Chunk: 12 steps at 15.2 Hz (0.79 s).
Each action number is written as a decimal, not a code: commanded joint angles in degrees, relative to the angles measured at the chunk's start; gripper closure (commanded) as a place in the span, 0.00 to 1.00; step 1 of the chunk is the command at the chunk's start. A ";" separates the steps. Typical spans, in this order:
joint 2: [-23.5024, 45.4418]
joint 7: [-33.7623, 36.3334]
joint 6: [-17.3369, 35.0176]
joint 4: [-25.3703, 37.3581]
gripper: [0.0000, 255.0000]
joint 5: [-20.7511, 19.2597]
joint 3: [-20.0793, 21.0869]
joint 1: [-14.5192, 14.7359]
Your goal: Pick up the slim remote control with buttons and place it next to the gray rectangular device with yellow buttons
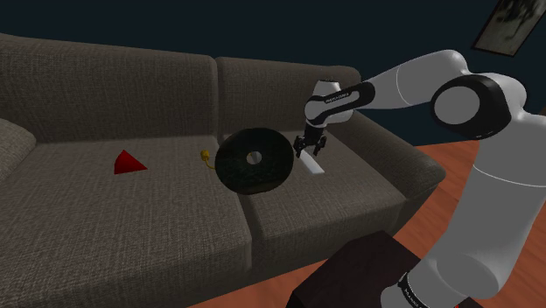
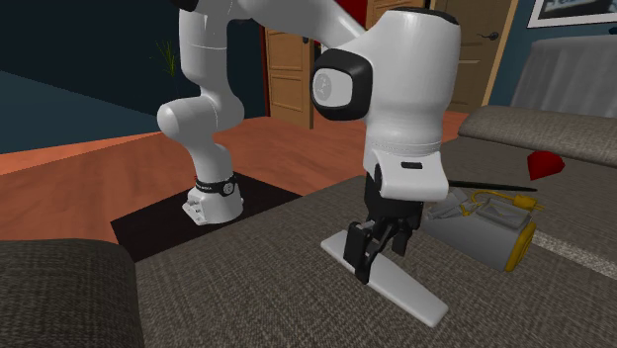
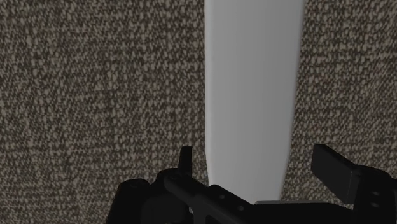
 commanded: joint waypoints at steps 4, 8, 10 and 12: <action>-2.76 0.49 -5.11 2.41 0.00 -0.75 -0.21 0.19; -3.38 0.61 -6.47 3.16 0.00 -0.92 -0.24 0.23; -3.38 0.61 -6.47 3.16 0.00 -0.92 -0.24 0.23; -3.38 0.61 -6.48 3.16 0.00 -0.92 -0.24 0.23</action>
